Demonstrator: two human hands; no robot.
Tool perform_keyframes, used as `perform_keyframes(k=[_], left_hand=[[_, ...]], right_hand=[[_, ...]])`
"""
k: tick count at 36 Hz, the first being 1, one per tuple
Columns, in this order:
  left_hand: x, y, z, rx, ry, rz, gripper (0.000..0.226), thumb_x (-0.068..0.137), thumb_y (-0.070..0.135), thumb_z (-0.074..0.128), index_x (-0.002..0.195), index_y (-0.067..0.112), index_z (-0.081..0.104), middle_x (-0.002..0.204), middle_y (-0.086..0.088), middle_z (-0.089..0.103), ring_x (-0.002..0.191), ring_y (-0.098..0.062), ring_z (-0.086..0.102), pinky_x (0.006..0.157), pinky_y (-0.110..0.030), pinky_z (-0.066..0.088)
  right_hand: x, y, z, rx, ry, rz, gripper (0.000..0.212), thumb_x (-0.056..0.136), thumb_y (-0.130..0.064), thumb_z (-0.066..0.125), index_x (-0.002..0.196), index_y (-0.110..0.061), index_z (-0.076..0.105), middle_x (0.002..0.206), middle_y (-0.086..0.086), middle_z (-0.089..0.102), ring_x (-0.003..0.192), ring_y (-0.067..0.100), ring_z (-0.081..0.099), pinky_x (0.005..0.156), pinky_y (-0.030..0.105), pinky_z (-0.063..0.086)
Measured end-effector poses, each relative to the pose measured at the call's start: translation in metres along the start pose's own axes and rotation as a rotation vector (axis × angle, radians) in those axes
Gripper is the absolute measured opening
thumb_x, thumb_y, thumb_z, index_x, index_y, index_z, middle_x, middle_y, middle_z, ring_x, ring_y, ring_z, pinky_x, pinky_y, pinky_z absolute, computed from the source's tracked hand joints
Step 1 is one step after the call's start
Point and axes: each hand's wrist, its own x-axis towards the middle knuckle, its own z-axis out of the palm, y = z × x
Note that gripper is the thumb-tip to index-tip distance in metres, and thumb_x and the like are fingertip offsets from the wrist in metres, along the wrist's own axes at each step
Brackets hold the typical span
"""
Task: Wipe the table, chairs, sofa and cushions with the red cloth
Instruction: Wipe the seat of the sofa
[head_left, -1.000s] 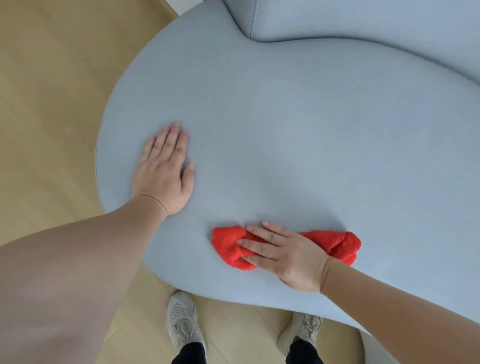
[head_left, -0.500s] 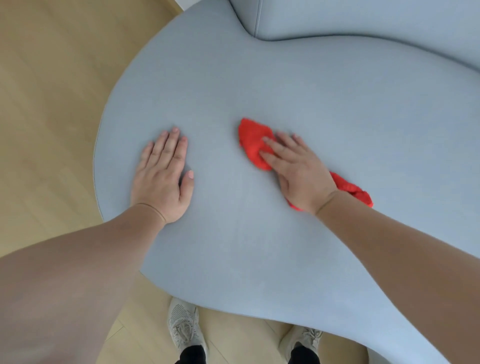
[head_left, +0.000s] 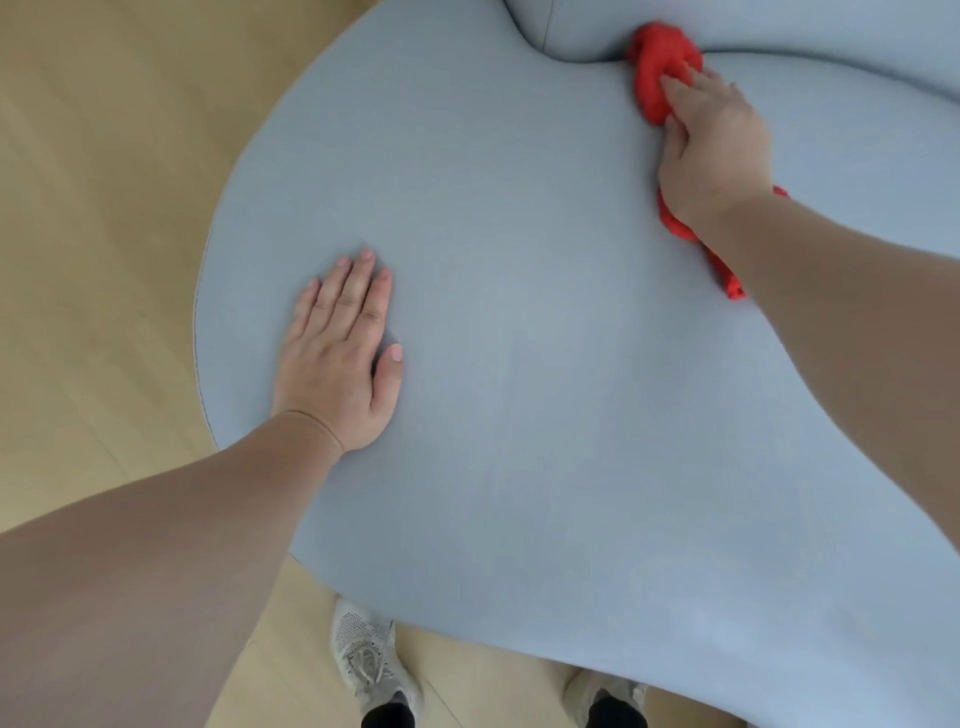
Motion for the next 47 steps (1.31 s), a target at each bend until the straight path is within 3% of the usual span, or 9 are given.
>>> perform_keyframes(k=[5, 11, 17, 25, 31, 36, 42, 47], left_hand=[[0.0, -0.001, -0.001, 0.002, 0.002, -0.006, 0.064, 0.089, 0.031, 0.029, 0.144, -0.001, 0.031, 0.153, -0.017, 0.026, 0.142, -0.03, 0.02, 0.118, -0.036, 0.002], [-0.002, 0.001, -0.002, 0.0, -0.014, -0.013, 0.064, 0.089, 0.032, 0.028, 0.144, -0.001, 0.031, 0.153, -0.017, 0.026, 0.142, -0.03, 0.02, 0.118, -0.035, 0.001], [-0.002, -0.001, -0.003, -0.009, -0.028, -0.01, 0.065, 0.089, 0.033, 0.026, 0.145, -0.001, 0.031, 0.154, -0.017, 0.025, 0.142, -0.031, 0.021, 0.118, -0.037, 0.004], [-0.004, 0.001, -0.008, -0.027, -0.047, -0.006, 0.065, 0.09, 0.034, 0.025, 0.145, 0.002, 0.031, 0.154, -0.015, 0.026, 0.142, -0.03, 0.023, 0.118, -0.04, 0.009], [-0.004, 0.0, -0.017, -0.012, -0.094, -0.017, 0.065, 0.09, 0.036, 0.019, 0.149, 0.007, 0.024, 0.157, -0.011, 0.017, 0.146, -0.023, 0.013, 0.118, -0.04, 0.003], [-0.005, -0.051, -0.024, -0.008, -0.048, -0.228, 0.058, 0.097, 0.03, 0.033, 0.15, 0.01, 0.019, 0.158, -0.01, 0.013, 0.146, -0.024, 0.008, 0.117, -0.042, 0.0], [0.02, -0.089, -0.026, -0.059, -0.051, -0.117, 0.056, 0.098, 0.032, 0.029, 0.15, 0.014, 0.021, 0.159, -0.009, 0.012, 0.146, -0.024, 0.008, 0.117, -0.04, 0.003], [0.02, -0.091, -0.016, -0.147, 0.048, -0.105, 0.061, 0.09, 0.033, 0.031, 0.147, 0.012, 0.03, 0.156, -0.014, 0.021, 0.144, -0.031, 0.018, 0.117, -0.043, 0.014]], right_hand=[[-0.009, -0.003, 0.002, -0.012, -0.064, -0.028, 0.046, 0.096, -0.01, 0.035, 0.14, -0.011, 0.047, 0.151, 0.011, 0.038, 0.141, 0.028, 0.032, 0.118, 0.032, 0.015], [-0.049, -0.022, 0.001, 0.048, -0.161, -0.174, 0.042, 0.097, -0.007, 0.042, 0.138, -0.005, 0.049, 0.147, 0.019, 0.041, 0.138, 0.032, 0.038, 0.117, 0.03, 0.02], [-0.13, -0.068, 0.005, 0.137, -0.277, -0.369, 0.04, 0.082, 0.007, 0.057, 0.122, 0.01, 0.059, 0.13, 0.034, 0.051, 0.12, 0.051, 0.05, 0.106, 0.055, 0.033], [-0.233, -0.12, 0.01, 0.253, -0.371, -0.442, 0.042, 0.073, 0.009, 0.07, 0.115, 0.007, 0.065, 0.128, 0.028, 0.056, 0.118, 0.048, 0.054, 0.1, 0.06, 0.041], [-0.299, -0.151, 0.011, 0.264, -0.37, -0.506, 0.042, 0.077, 0.003, 0.069, 0.119, -0.001, 0.066, 0.134, 0.018, 0.056, 0.126, 0.035, 0.051, 0.105, 0.05, 0.041], [-0.291, -0.193, 0.024, 0.116, -0.336, -0.559, 0.039, 0.083, -0.013, 0.053, 0.12, -0.011, 0.066, 0.138, 0.01, 0.055, 0.129, 0.028, 0.05, 0.11, 0.045, 0.037], [-0.273, -0.201, 0.035, 0.027, -0.3, -0.672, 0.041, 0.084, -0.014, 0.049, 0.122, -0.011, 0.065, 0.139, 0.01, 0.053, 0.13, 0.029, 0.049, 0.111, 0.047, 0.034], [-0.262, -0.192, 0.038, 0.034, -0.314, -0.716, 0.039, 0.086, -0.011, 0.046, 0.117, -0.012, 0.068, 0.138, 0.009, 0.055, 0.129, 0.029, 0.05, 0.109, 0.051, 0.035]])
